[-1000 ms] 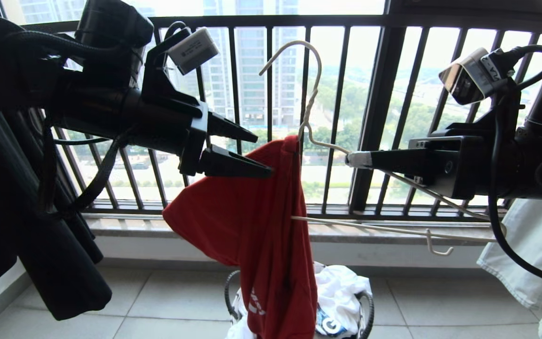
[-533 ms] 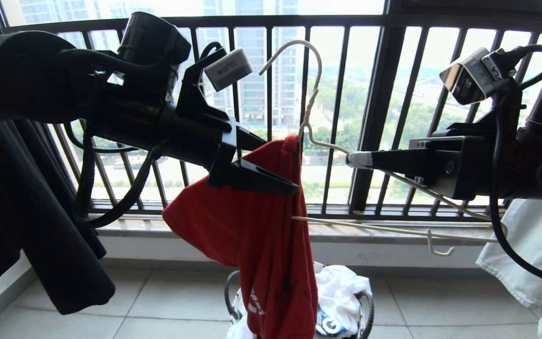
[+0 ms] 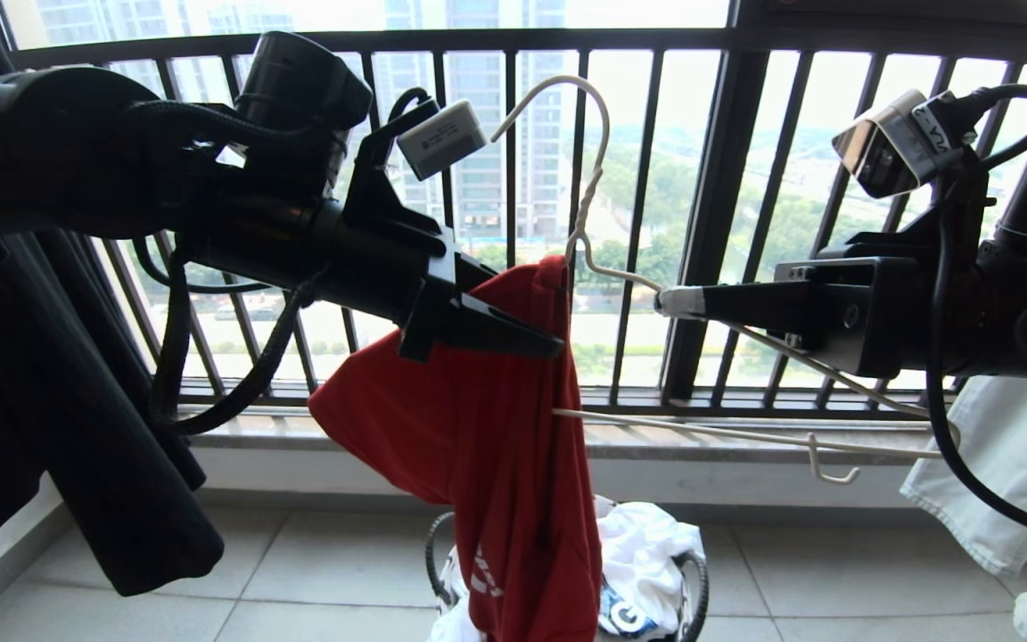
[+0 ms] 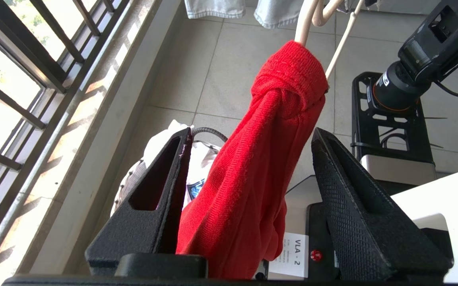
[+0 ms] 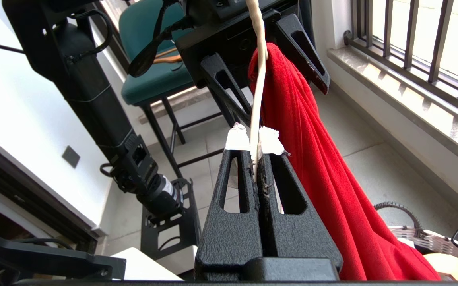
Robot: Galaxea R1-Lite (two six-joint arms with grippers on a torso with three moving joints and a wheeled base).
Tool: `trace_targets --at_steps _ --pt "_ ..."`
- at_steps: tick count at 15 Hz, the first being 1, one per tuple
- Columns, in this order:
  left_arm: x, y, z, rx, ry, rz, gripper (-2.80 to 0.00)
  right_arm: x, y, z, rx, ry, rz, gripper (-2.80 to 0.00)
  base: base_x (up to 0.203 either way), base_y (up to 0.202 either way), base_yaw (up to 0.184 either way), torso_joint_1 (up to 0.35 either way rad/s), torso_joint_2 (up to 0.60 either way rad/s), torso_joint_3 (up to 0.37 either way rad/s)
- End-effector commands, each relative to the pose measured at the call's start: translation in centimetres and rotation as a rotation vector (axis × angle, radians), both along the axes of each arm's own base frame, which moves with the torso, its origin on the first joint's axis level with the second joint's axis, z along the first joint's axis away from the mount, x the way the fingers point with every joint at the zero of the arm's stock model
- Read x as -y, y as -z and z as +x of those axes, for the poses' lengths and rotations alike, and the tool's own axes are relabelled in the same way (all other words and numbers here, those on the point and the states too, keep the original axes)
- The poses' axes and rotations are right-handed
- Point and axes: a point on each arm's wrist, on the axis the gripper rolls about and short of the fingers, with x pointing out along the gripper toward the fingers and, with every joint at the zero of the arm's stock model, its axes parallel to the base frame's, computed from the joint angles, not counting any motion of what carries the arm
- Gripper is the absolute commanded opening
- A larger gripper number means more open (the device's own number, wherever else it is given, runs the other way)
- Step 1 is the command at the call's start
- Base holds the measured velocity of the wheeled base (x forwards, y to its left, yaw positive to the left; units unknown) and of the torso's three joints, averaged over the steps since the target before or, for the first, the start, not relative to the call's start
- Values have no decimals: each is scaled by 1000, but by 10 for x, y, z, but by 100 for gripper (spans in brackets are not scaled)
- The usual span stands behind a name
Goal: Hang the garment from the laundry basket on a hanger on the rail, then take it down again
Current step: Hang the clothes on the clothes rack
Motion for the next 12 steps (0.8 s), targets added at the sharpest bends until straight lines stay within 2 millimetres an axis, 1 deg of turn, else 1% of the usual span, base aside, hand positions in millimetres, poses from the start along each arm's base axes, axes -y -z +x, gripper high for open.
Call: trace_targets --at_steps 1,12 --pt "0 1 0 -3 5 0 -280 0 0 1 -1 -5 1 -280 0 0 0 0 0 0" --pt "-1 0 -2 4 6 1 -280 2 -1 2 4 5 2 -280 0 0 0 0 0 0"
